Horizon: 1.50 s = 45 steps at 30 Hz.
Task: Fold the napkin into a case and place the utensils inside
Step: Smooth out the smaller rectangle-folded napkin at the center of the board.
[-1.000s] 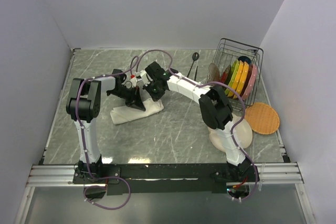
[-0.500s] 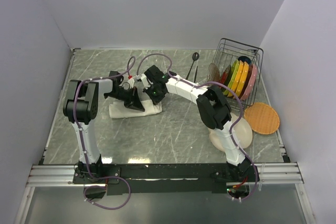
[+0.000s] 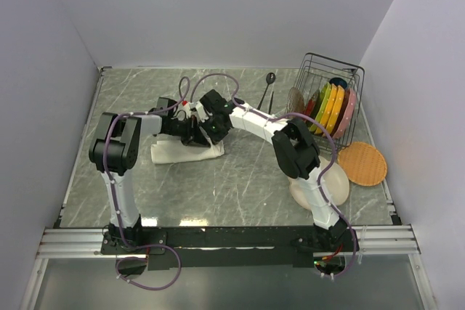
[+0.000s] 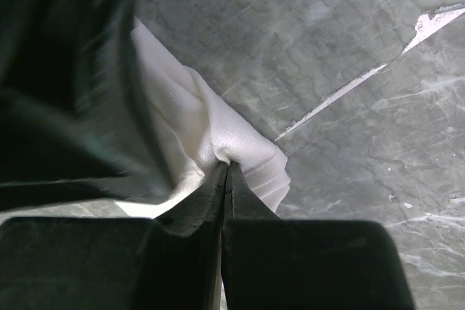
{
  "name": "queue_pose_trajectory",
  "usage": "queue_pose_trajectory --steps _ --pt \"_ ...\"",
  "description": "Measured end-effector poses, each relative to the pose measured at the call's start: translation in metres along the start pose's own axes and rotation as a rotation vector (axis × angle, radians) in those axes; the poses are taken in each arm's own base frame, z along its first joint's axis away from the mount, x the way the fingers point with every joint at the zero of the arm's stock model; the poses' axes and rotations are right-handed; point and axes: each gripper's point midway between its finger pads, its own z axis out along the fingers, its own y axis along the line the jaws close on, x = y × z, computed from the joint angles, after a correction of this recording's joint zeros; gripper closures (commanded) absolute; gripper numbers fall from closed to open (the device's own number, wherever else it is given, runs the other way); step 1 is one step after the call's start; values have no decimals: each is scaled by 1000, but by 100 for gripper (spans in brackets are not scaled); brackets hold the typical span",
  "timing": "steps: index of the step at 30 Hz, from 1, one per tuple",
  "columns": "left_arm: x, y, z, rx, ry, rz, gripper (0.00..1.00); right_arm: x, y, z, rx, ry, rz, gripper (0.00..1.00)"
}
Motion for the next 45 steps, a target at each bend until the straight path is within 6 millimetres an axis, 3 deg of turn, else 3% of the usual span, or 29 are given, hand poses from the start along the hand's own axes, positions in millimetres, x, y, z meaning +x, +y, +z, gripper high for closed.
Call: queue_pose_trajectory --steps 4,7,22,34,45 --pt "-10 7 8 -2 -39 -37 99 -1 -2 -1 1 -2 19 100" --pt "-7 16 14 -3 -44 -87 99 -1 -4 -2 -7 -1 48 100" --pt "-8 19 18 32 -64 -242 99 -6 3 -12 -133 -11 257 100" --pt "-10 19 20 15 -23 -413 99 5 8 -5 -137 12 258 100" --pt "-12 16 17 -22 -59 -355 97 8 1 1 -133 28 323 100"
